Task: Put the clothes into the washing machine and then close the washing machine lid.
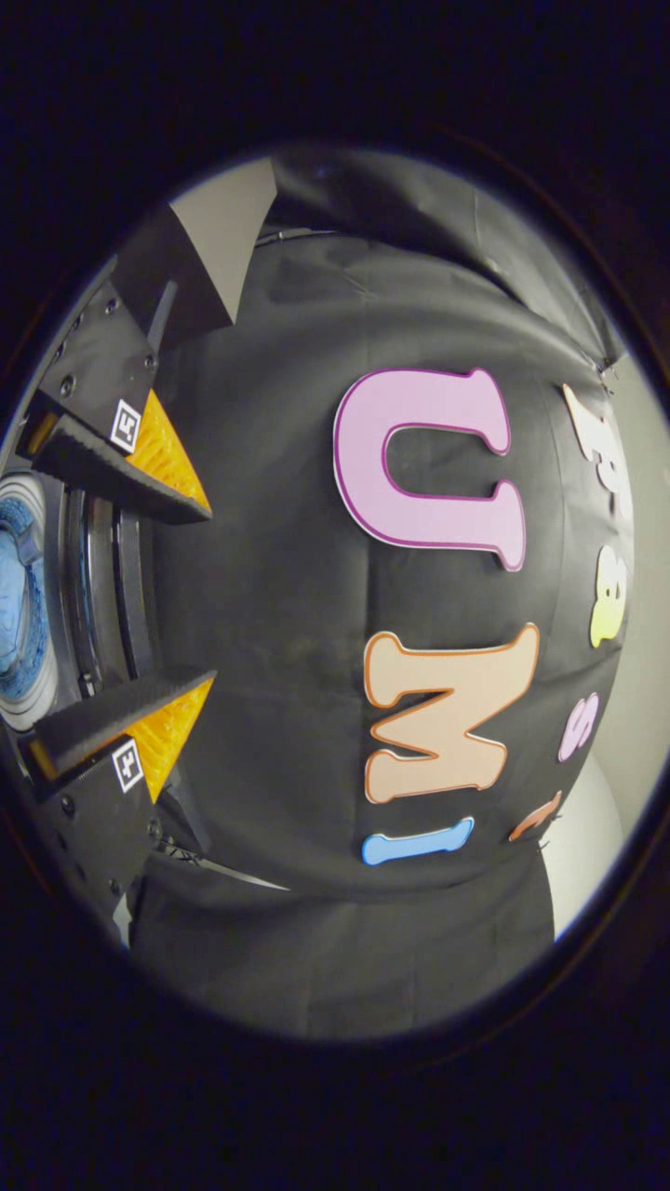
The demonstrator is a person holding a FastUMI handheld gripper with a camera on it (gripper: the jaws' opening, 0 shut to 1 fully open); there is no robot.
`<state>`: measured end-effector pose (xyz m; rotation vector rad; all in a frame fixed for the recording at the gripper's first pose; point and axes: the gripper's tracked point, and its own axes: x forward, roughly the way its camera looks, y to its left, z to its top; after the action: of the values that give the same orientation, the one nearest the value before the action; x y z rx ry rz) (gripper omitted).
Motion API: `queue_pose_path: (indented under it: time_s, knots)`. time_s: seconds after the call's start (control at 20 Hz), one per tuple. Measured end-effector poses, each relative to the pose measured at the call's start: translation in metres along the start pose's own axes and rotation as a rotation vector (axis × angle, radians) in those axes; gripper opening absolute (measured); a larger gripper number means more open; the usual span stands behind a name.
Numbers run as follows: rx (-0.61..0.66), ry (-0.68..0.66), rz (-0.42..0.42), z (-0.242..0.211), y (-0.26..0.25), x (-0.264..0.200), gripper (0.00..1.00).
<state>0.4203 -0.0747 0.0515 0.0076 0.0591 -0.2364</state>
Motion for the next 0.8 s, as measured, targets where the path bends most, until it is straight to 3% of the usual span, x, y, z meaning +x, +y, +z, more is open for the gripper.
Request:
queue_pose_path:
  time_s: [0.8]
  knots:
    - [0.002, -0.039, 0.009, -0.007, -0.006, -0.023, 0.95]
